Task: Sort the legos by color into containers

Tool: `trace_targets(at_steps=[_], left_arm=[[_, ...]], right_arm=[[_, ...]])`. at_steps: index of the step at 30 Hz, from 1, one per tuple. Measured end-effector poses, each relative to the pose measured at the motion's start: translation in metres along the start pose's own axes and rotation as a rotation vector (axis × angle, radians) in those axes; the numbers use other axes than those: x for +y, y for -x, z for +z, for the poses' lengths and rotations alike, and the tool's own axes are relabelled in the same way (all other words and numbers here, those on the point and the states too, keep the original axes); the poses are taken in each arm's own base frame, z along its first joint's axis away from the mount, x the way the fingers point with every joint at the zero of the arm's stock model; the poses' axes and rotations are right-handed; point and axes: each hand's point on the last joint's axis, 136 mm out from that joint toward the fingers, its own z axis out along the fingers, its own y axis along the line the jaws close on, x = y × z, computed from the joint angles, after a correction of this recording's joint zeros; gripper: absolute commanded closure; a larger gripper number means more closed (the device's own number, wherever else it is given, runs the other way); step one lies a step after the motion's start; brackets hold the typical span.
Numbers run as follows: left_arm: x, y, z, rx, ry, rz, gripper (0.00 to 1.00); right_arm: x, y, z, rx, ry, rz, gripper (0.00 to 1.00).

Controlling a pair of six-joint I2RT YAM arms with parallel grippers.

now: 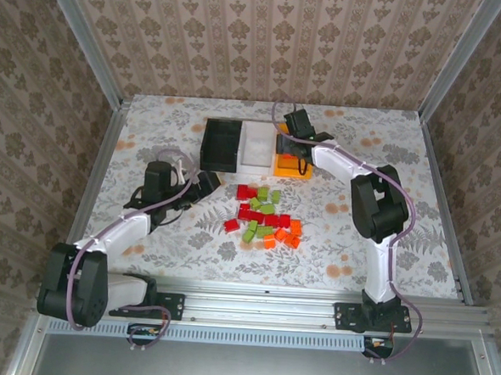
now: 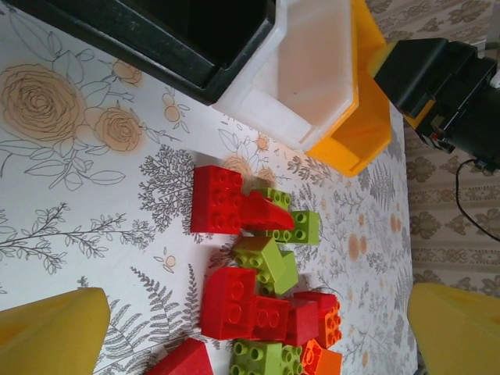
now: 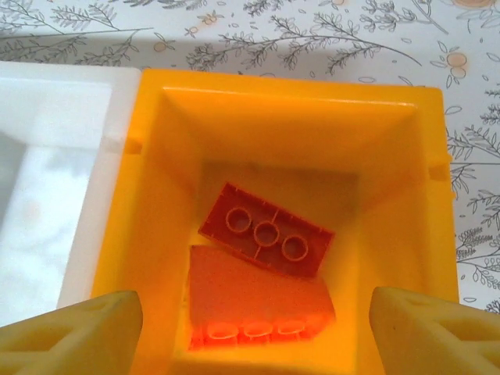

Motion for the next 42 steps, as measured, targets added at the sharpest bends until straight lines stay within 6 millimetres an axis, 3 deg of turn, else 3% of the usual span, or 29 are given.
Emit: trace_targets(at_steps=[5,9,13,15,20,23,30,37,42], left_arm=[[-0.008,0.002,-0.004,0.002,-0.015,0.007,0.00],[-0.014,0.003,-0.006,0.006,-0.026,0.021,0.00],[-0.015,0.001,-0.006,0.013,-0.029,0.025,0.00],[-0.015,-0.004,-0.004,0.022,-0.034,0.031,0.00],[-0.017,-0.044,-0.002,0.101,-0.037,0.041,0.00],[-0.025,-0.056,-0.010,0.115,-0.042,0.054,0.00],[-0.043,-0.055,-0.046,0.026,-0.060,0.085,0.00],[-0.032,-0.064,-0.061,0.023,-0.020,0.067,0.00],[-0.022,-0.066,-0.066,0.023,0.014,0.040,0.00]], right_arm=[[0.002,0.003,-0.014,-0.006,0.003,-0.016,0.24],[0.008,0.000,-0.056,-0.035,0.028,-0.028,0.32],[0.021,-0.023,-0.102,-0.053,0.082,-0.035,0.45],[0.029,-0.046,-0.111,-0.028,0.108,-0.046,0.45],[0.044,-0.124,-0.103,0.118,0.127,-0.075,0.38],[0.048,-0.147,-0.098,0.173,0.132,-0.050,0.36],[0.052,-0.155,-0.082,0.201,0.111,0.014,0.39],[0.058,-0.159,-0.064,0.228,0.089,0.033,0.45],[0.059,-0.163,-0.053,0.251,0.062,0.036,0.55]])
